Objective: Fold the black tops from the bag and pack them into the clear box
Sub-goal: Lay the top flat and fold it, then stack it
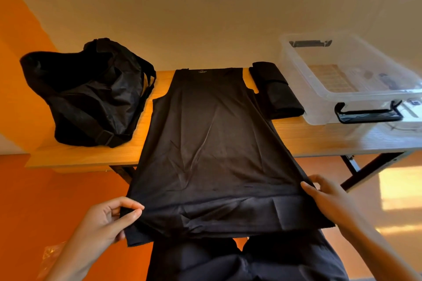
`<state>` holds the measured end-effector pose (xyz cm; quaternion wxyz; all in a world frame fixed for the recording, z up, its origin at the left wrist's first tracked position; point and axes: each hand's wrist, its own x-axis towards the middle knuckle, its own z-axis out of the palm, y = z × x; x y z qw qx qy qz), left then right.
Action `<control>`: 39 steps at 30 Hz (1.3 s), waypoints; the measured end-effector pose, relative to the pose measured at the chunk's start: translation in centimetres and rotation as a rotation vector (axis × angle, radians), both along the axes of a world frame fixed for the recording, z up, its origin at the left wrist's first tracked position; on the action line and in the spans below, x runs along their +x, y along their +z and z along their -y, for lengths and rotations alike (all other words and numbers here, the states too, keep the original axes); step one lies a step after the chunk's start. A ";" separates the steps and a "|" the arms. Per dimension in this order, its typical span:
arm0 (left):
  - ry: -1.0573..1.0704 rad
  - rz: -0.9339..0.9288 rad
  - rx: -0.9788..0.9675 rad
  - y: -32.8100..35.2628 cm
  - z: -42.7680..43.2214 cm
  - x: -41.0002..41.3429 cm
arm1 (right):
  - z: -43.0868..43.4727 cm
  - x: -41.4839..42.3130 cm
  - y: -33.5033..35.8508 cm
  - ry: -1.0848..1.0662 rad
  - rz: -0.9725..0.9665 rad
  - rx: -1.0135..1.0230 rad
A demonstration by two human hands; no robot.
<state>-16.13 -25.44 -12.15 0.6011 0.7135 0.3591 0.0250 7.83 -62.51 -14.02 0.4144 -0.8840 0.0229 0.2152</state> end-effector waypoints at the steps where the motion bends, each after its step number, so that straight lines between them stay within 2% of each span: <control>1: -0.030 -0.037 0.010 -0.1 -0.2 0.1 | 0.1 0.1 0.0 0.039 -0.012 -0.039; 5: -0.148 -0.113 0.068 -0.1 -0.4 0.4 | 0.0 0.0 -0.2 0.090 -0.088 -0.046; 6: -0.161 -0.107 0.087 0.1 -0.3 0.4 | 0.0 -0.2 -0.3 0.068 -0.064 -0.025; 9: -0.134 -0.007 0.094 1.4 0.2 0.1 | 0.3 -0.6 -0.9 0.058 0.176 -0.073; 10: -0.112 0.006 0.072 1.6 0.1 0.0 | 0.1 -0.6 -0.7 0.090 0.187 -0.092; 14: -0.118 -0.006 0.031 1.4 -0.9 -0.1 | -0.9 0.2 0.3 0.205 -0.137 -0.106; 19: -0.124 -0.048 -0.096 -0.5 -2.5 -1.5 | -0.6 1.3 -0.1 0.259 -0.184 -0.126; 22: -0.215 -0.219 -0.080 -1.0 -3.1 -1.5 | -0.5 1.8 -0.2 0.471 -0.163 -0.286; 24: -0.328 -0.350 0.083 -0.9 -3.6 -1.0 | -1.1 2.0 -0.6 0.497 0.084 -0.414; 25: -0.349 -0.376 0.282 -0.5 -3.6 -0.3 | -1.9 2.1 -0.4 0.425 0.295 -0.447; 26: -0.315 -0.344 0.513 0.1 -3.3 1.0 | -3.1 2.4 0.1 0.359 0.516 -0.428; 27: -0.243 -0.224 0.711 1.4 -2.5 3.0 | -4.7 2.9 0.7 0.325 0.713 -0.352; 28: -0.203 -0.033 0.836 2.4 -1.7 5.3 | -6.6 3.8 1.1 0.325 0.827 -0.256; 29: -0.218 0.121 0.892 3.1 -0.9 8.1 | -8.8 5.1 1.3 0.346 0.859 -0.201; 30: -0.293 0.160 0.934 3.3 -0.6 11.2 | -11.1 6.7 1.6 0.381 0.829 -0.196; 34: -0.555 -0.176 1.018 0.7 -3.7 22.6 | -18.9 13.5 0.4 0.530 0.623 -0.447; 37: -0.642 -0.290 1.053 -2.1 -6.3 25.1 | -19.7 16.1 -1.3 0.502 0.572 -0.582; 39: -0.629 -0.311 1.129 -3.1 -7.4 24.5 | -18.8 16.5 -2.0 0.500 0.542 -0.626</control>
